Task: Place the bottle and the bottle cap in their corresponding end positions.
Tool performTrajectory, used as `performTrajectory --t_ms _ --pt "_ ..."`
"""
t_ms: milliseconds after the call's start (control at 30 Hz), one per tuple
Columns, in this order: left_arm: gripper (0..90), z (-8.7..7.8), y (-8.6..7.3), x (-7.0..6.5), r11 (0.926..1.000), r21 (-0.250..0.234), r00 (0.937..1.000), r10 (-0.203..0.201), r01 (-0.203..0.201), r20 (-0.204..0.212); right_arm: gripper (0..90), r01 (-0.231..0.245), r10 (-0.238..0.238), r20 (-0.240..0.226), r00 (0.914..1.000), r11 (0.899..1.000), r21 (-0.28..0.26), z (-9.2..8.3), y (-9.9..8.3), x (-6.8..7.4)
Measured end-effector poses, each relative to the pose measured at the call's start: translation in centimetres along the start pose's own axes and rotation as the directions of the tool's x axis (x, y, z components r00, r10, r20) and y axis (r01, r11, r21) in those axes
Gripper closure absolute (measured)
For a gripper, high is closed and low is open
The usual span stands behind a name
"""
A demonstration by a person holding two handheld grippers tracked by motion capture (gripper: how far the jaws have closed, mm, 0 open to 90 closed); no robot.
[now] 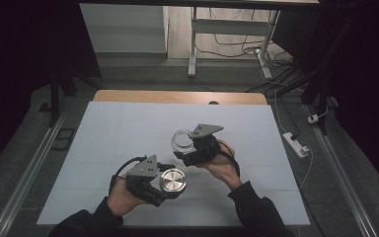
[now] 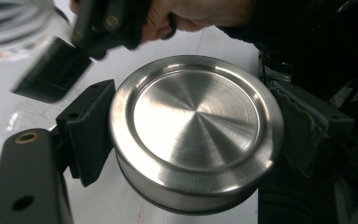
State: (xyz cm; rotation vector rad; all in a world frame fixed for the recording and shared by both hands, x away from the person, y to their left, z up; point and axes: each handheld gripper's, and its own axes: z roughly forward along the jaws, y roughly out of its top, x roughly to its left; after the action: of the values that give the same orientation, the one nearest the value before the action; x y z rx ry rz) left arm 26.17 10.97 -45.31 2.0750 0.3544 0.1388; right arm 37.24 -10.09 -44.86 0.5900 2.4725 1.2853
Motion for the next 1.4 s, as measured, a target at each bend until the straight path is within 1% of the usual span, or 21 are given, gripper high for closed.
performTrajectory --t_ms 67,167,533,667,700,767,1033,1133,1233,1333,1400 --pt "20.2 0.3 -0.2 0.1 1.0000 0.004 1.0000 0.002 -0.002 0.001 15.0 -0.003 0.003 0.012 0.9999 1.000 0.000 0.2 0.2 -0.4" --pt "20.2 0.6 -0.4 0.2 0.9999 0.010 1.0000 0.002 -0.002 -0.001 15.0 -0.006 0.006 0.016 0.9998 1.000 0.000 0.4 0.3 -0.7" --pt "20.2 1.8 -1.3 0.9 0.9998 0.010 0.9998 -0.015 0.015 -0.010 15.0 -0.014 0.014 0.039 0.9991 1.000 0.004 1.7 0.9 -1.9" --pt "20.2 2.4 -1.8 1.4 0.9996 0.015 0.9995 -0.024 0.025 -0.018 15.0 -0.023 0.022 0.050 0.9985 1.000 0.003 2.3 1.2 -2.7" --pt "20.2 2.6 -1.9 1.5 0.9995 0.015 0.9994 -0.028 0.028 -0.023 15.0 -0.023 0.022 0.050 0.9985 1.000 0.003 2.3 1.2 -2.7" --pt "20.2 3.0 -2.1 1.8 0.9991 0.016 0.9990 -0.039 0.040 -0.022 15.0 -0.027 0.027 0.053 0.9982 1.000 0.003 2.5 1.3 -3.0" --pt "20.2 4.2 -2.7 2.7 0.9988 0.023 0.9984 -0.042 0.043 -0.038 15.0 -0.038 0.038 0.074 0.9966 0.999 0.007 3.8 1.5 -4.4" --pt "20.2 4.6 -3.0 3.1 0.9984 0.022 0.9976 -0.052 0.053 -0.045 15.0 -0.043 0.043 0.081 0.9958 0.999 0.009 4.4 1.6 -4.9" --pt "20.2 4.9 -3.1 3.4 0.9982 0.023 0.9973 -0.055 0.056 -0.049 15.0 -0.043 0.042 0.084 0.9955 0.999 0.008 4.7 1.7 -5.2" --pt "20.2 5.3 -3.4 3.8 0.9978 0.025 0.9967 -0.060 0.061 -0.055 15.0 -0.047 0.046 0.085 0.9953 0.999 0.008 5.3 1.8 -5.5" --pt "20.2 5.5 -3.6 4.0 0.9974 0.026 0.9962 -0.065 0.067 -0.057 15.0 -0.040 0.039 0.090 0.9952 0.999 0.012 6.0 1.9 -5.8"
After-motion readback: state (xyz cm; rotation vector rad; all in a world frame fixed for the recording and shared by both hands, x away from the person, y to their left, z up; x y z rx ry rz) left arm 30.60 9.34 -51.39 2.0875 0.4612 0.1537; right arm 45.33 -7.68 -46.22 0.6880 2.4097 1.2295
